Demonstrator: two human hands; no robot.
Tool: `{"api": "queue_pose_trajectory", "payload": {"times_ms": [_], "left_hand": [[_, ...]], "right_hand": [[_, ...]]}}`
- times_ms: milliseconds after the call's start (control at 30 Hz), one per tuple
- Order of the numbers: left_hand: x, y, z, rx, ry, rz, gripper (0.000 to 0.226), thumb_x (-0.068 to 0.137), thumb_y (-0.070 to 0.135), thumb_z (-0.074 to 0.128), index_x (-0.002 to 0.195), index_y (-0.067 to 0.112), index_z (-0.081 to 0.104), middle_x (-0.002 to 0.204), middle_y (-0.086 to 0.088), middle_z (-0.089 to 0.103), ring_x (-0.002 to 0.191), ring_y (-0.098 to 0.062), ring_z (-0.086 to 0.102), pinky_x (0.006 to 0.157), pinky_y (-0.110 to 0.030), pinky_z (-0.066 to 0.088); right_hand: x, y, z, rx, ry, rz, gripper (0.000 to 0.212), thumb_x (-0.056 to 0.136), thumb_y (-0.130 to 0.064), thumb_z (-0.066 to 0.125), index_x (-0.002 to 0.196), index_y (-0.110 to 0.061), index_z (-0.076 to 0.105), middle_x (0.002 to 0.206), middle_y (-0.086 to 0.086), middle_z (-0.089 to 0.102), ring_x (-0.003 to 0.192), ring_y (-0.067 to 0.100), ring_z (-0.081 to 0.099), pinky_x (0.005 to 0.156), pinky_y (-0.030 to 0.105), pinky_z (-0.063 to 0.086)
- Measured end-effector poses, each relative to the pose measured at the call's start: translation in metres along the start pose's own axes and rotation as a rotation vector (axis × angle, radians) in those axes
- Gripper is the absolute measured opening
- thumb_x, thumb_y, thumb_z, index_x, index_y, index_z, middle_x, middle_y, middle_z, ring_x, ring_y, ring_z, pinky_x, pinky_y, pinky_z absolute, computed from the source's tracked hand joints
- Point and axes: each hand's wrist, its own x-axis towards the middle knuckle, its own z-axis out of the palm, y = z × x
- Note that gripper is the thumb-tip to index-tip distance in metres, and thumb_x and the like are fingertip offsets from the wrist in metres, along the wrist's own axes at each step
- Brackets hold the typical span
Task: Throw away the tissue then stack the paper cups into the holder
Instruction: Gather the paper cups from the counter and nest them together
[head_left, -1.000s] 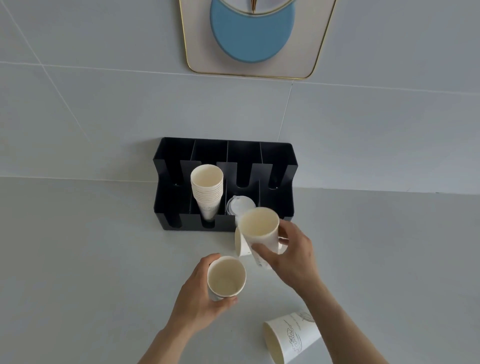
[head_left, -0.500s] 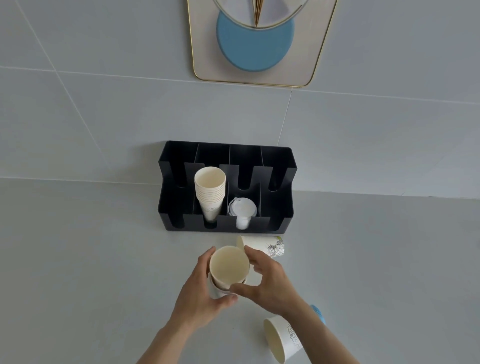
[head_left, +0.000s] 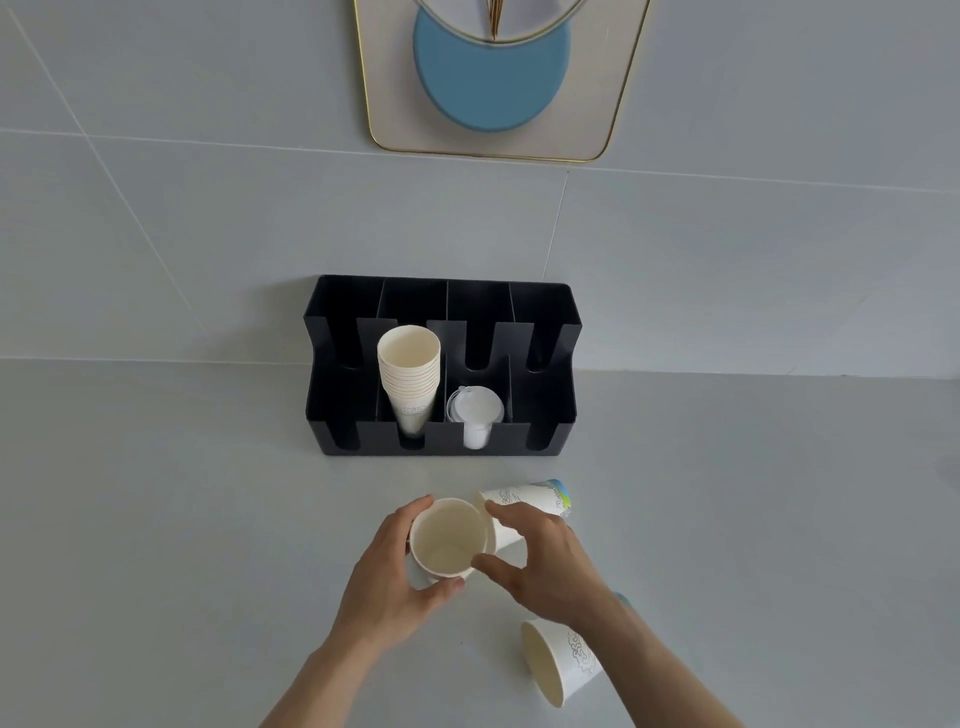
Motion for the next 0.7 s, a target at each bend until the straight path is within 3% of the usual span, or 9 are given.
{"api": "queue_pose_trajectory", "payload": {"times_ms": [167, 300, 367, 533, 700], "left_hand": [[0.000, -0.003, 0.003, -0.023, 0.001, -0.010, 0.092, 0.063, 0.047, 0.090, 0.140, 0.047, 0.039, 0.138, 0.027, 0.050, 0.119, -0.006, 0.058, 0.095, -0.029, 0.054], [0.000, -0.004, 0.005, -0.048, 0.006, -0.014, 0.092, 0.063, 0.044, 0.091, 0.140, 0.046, 0.041, 0.139, 0.024, 0.052, 0.121, -0.007, 0.058, 0.098, -0.034, 0.055], [0.000, -0.004, 0.006, -0.055, 0.005, -0.010, 0.092, 0.063, 0.042, 0.092, 0.140, 0.045, 0.041, 0.140, 0.024, 0.052, 0.122, -0.008, 0.057, 0.099, -0.035, 0.054], [-0.002, -0.001, 0.006, -0.075, 0.002, -0.011, 0.093, 0.062, 0.039, 0.094, 0.139, 0.045, 0.042, 0.139, 0.025, 0.052, 0.123, -0.005, 0.056, 0.102, -0.031, 0.053], [-0.005, 0.000, 0.008, -0.063, -0.007, -0.009, 0.093, 0.061, 0.043, 0.093, 0.138, 0.046, 0.041, 0.138, 0.025, 0.053, 0.122, -0.002, 0.056, 0.100, -0.033, 0.055]], "right_hand": [[-0.031, 0.034, -0.030, -0.221, -0.203, 0.091, 0.067, 0.091, -0.037, 0.069, 0.152, -0.027, 0.043, 0.147, -0.011, 0.053, 0.134, 0.017, 0.049, 0.107, 0.030, 0.040], [-0.057, 0.057, -0.037, -0.350, -0.442, 0.097, 0.085, 0.085, -0.011, 0.068, 0.158, -0.027, 0.028, 0.156, -0.010, 0.039, 0.142, 0.016, 0.037, 0.114, 0.027, 0.033], [-0.064, 0.063, -0.031, -0.422, -0.489, 0.057, 0.091, 0.081, -0.008, 0.072, 0.158, -0.025, 0.026, 0.155, -0.008, 0.040, 0.143, 0.016, 0.035, 0.115, 0.024, 0.028], [-0.067, 0.072, -0.002, -0.491, -0.456, -0.032, 0.079, 0.076, -0.018, 0.077, 0.148, -0.023, 0.043, 0.138, -0.004, 0.055, 0.128, 0.022, 0.050, 0.110, 0.031, 0.037], [-0.060, 0.073, -0.005, -0.371, -0.270, 0.004, 0.078, 0.076, -0.034, 0.081, 0.145, -0.024, 0.047, 0.133, -0.008, 0.058, 0.118, 0.020, 0.054, 0.095, 0.031, 0.044]]}}
